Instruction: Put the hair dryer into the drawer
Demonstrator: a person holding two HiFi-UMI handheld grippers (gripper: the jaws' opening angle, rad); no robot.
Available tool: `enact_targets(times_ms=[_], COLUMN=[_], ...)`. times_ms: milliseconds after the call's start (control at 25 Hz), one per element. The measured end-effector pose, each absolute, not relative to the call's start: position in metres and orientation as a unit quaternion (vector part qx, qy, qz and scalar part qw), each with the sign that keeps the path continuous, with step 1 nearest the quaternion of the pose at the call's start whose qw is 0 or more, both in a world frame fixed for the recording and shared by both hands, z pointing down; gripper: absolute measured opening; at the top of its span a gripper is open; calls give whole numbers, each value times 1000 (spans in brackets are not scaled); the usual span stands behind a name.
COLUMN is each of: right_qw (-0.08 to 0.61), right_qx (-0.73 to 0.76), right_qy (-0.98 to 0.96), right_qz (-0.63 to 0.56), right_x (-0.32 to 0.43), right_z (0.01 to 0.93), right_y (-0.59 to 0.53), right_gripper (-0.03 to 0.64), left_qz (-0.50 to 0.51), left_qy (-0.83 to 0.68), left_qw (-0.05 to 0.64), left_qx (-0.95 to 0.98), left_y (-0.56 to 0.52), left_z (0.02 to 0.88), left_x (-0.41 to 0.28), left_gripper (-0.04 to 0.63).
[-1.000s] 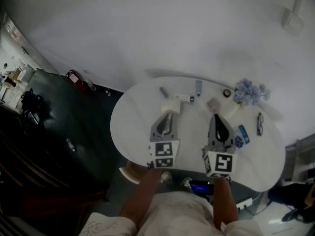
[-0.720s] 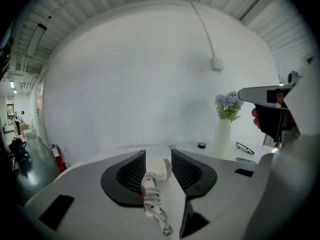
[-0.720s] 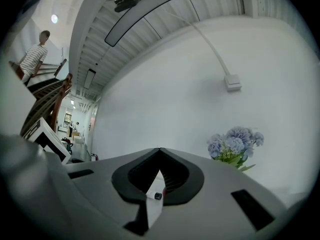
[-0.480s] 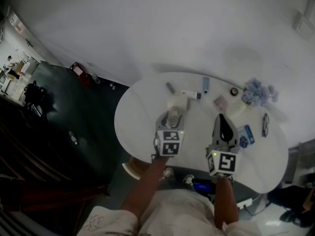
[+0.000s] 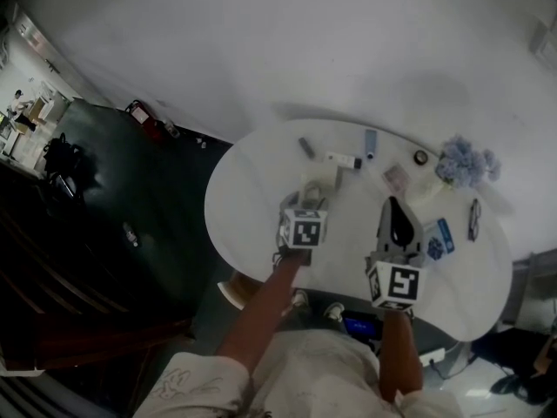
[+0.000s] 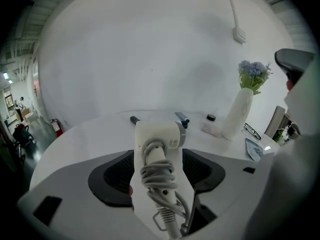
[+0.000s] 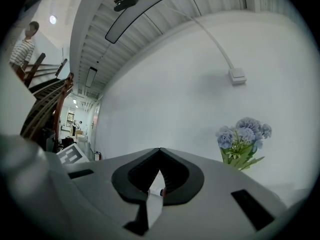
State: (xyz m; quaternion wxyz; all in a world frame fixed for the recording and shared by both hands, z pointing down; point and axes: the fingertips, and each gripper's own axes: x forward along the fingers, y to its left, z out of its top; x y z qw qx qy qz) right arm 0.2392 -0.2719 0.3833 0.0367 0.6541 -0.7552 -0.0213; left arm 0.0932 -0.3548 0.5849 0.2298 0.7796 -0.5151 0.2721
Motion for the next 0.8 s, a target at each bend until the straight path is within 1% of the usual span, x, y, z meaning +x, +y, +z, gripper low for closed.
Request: enact_targets(times_ms=[400,560,640,800], right_qw=[50,54,55,59], right_qx=[650,648,647,647], right_qy=[-758,-759,-760,-760], right_qz=[-16,-18,-22,-21], right_x=[233,230,229,230], right_z=[392,391,391,393], right_y=[-275,-275,-275,-275], right_gripper=[0,0,0,0], left_qz=[335,353,352,353], left_qy=[-479,-472,-474,-483], left_qw=[301,311,324,330], left_qx=[753,746,739,731], left_y=[-353,-351,-349,-353], left_z=[635,646,651,650], left_x=[94,96,95,93], left_gripper=[296,296,296,295])
